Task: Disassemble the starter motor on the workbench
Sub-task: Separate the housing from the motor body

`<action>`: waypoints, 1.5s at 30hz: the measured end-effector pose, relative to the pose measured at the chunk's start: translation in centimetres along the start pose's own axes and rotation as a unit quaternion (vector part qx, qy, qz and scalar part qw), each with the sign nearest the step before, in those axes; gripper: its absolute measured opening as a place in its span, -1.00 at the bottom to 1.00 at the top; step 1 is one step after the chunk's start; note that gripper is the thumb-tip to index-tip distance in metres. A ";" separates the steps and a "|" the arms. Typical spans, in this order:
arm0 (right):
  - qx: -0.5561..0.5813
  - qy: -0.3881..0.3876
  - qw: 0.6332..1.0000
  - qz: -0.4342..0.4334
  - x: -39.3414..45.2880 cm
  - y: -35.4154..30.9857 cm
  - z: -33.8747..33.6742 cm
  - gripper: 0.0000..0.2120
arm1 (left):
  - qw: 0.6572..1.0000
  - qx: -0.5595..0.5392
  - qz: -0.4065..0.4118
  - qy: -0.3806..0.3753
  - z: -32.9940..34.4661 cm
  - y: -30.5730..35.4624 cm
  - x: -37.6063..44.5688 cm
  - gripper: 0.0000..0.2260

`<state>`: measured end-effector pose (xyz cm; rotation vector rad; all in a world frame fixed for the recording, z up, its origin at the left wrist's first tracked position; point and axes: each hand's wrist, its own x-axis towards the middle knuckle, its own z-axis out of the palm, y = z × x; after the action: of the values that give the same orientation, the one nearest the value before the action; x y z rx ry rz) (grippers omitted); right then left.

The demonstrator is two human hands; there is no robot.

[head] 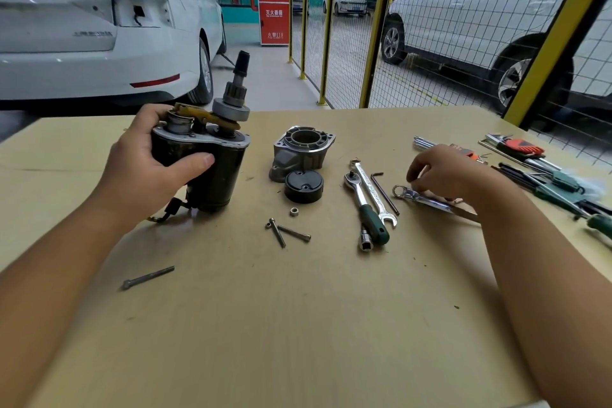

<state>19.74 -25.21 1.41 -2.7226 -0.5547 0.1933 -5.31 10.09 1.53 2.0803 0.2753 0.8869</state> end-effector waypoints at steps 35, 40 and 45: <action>0.155 0.017 0.947 -0.282 -4.1 -8.4 3.5 -0.90 | 1.000 0.005 -0.012 0.005 0.0 1.2 -0.6 -0.53; 0.055 -0.009 0.949 -0.311 -4.1 -9.4 5.3 -0.90 | 1.000 -0.004 -0.012 0.004 0.1 0.9 -0.6 -0.52; 0.061 -0.024 0.954 -0.292 -4.2 -7.6 2.1 -0.79 | 1.000 -0.004 -0.006 0.012 0.2 0.6 -0.4 -0.50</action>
<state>12.81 -19.70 2.55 -2.3186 -1.2785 0.1321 -5.53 9.44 1.74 2.0600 0.2951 0.9052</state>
